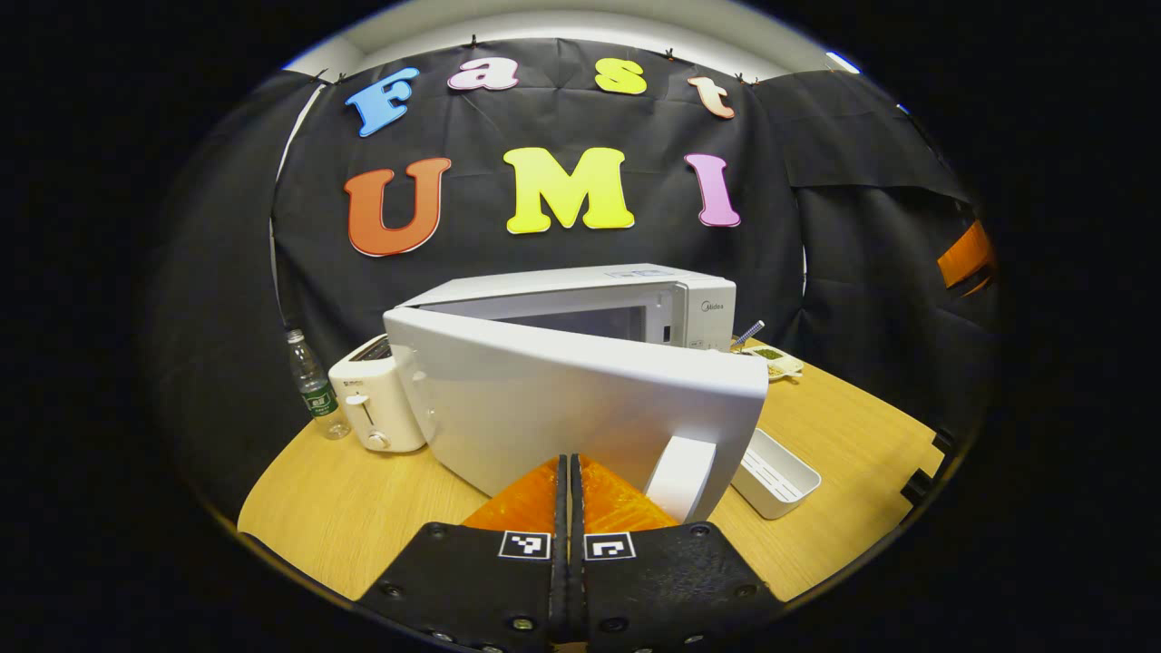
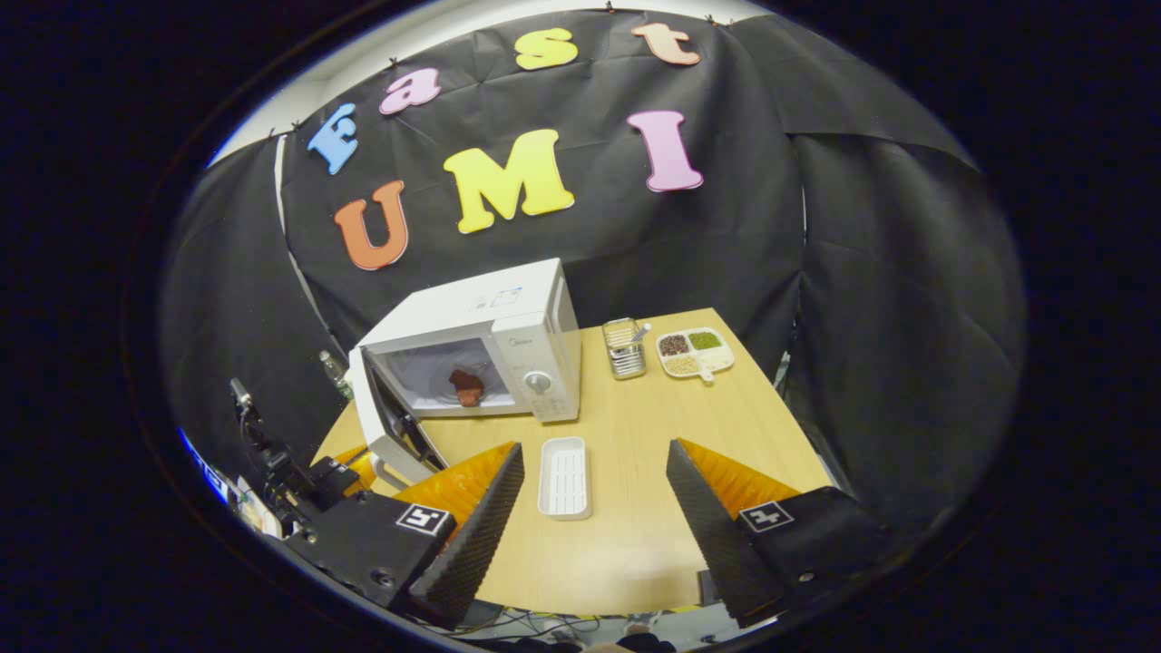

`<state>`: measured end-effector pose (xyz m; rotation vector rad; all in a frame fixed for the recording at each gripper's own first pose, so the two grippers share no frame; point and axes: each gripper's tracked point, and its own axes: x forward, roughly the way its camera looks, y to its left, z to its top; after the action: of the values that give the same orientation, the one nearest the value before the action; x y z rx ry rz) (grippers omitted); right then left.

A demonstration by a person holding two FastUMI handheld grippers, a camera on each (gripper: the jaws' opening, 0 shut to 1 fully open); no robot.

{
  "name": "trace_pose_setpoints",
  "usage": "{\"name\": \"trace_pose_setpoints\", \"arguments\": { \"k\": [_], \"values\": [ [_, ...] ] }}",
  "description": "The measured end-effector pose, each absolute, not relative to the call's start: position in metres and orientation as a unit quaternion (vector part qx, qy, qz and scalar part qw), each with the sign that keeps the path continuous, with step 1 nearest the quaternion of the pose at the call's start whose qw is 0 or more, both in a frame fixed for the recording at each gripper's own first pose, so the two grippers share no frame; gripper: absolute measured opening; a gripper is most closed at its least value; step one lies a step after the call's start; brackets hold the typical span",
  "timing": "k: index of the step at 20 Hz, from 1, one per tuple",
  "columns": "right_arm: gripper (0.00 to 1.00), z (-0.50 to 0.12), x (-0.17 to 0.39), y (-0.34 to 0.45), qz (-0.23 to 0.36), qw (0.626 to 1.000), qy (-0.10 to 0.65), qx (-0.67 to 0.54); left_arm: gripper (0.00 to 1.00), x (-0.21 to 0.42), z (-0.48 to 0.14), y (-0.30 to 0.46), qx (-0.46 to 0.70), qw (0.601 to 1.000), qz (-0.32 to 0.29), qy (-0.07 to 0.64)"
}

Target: Open the microwave oven with the left hand, put the food in, and close the microwave oven.

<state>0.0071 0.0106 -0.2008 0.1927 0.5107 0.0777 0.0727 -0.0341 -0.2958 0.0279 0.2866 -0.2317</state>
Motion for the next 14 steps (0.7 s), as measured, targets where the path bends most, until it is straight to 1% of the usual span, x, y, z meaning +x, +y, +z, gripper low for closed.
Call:
{"name": "trace_pose_setpoints", "arguments": {
  "k": [7, 14],
  "values": [
    [1.0, -0.203, 0.037, -0.018, 0.034, 0.958, 0.267, 0.1, 0.0, 0.126, -0.304, -0.078, 0.012, 0.981, -0.126, 0.147],
    [1.0, -0.202, 0.054, -0.043, 0.032, 0.955, 0.278, 0.101, 0.0, 0.184, -0.313, -0.11, 0.005, 0.98, -0.12, 0.157]
  ]
}}
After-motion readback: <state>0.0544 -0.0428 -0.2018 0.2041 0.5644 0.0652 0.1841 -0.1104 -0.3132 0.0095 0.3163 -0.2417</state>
